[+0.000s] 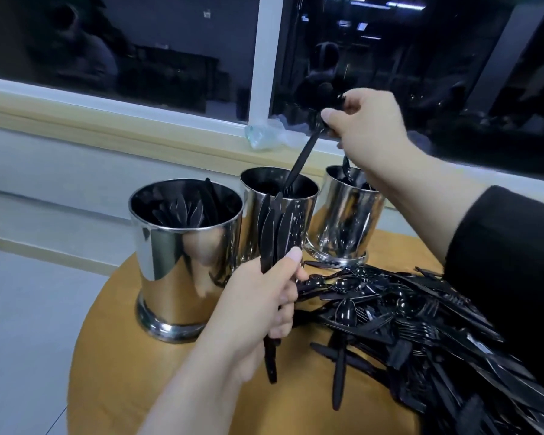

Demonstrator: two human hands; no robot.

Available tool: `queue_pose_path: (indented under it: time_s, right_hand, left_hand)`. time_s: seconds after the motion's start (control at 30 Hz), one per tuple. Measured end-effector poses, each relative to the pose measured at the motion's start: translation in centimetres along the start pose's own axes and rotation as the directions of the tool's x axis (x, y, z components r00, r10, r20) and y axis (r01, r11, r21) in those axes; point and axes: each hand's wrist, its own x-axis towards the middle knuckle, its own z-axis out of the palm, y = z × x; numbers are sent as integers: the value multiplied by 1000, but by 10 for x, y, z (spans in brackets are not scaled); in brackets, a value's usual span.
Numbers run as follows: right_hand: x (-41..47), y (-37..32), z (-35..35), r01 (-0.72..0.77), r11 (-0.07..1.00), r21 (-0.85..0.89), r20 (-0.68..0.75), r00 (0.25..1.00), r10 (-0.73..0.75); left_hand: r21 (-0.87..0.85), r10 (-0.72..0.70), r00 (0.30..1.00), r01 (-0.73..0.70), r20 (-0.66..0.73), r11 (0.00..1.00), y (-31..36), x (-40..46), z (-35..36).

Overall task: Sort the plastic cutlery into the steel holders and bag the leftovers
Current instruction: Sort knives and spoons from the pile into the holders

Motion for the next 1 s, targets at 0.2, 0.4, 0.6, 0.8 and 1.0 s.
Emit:
queue_pose_path:
  time_s: [0.2,0.4,0.6,0.8,1.0]
  right_hand:
    - [13,28,46,-27,959,-283,245,965,100]
    - [-6,30,40,72,952,-298,190,982,-15]
    - [-74,8,5,27,999,22,511,859,-34]
    - [-116,0,-10,82,996,21,699,711,-73]
    - [-126,-1,-11,-91,987,133,719,695,-33]
  left_hand:
    - [-29,-31,999,31,-11,999,0,5,-11]
    - [-42,-59,998,59,15,997,1,6,-15]
    - [-33,-100,994,102,48,994,6,0,-14]
    - [62,-115,990,111,82,992,5,-7,-7]
    - [144,-149,973,124,176,982,6,-13,-6]
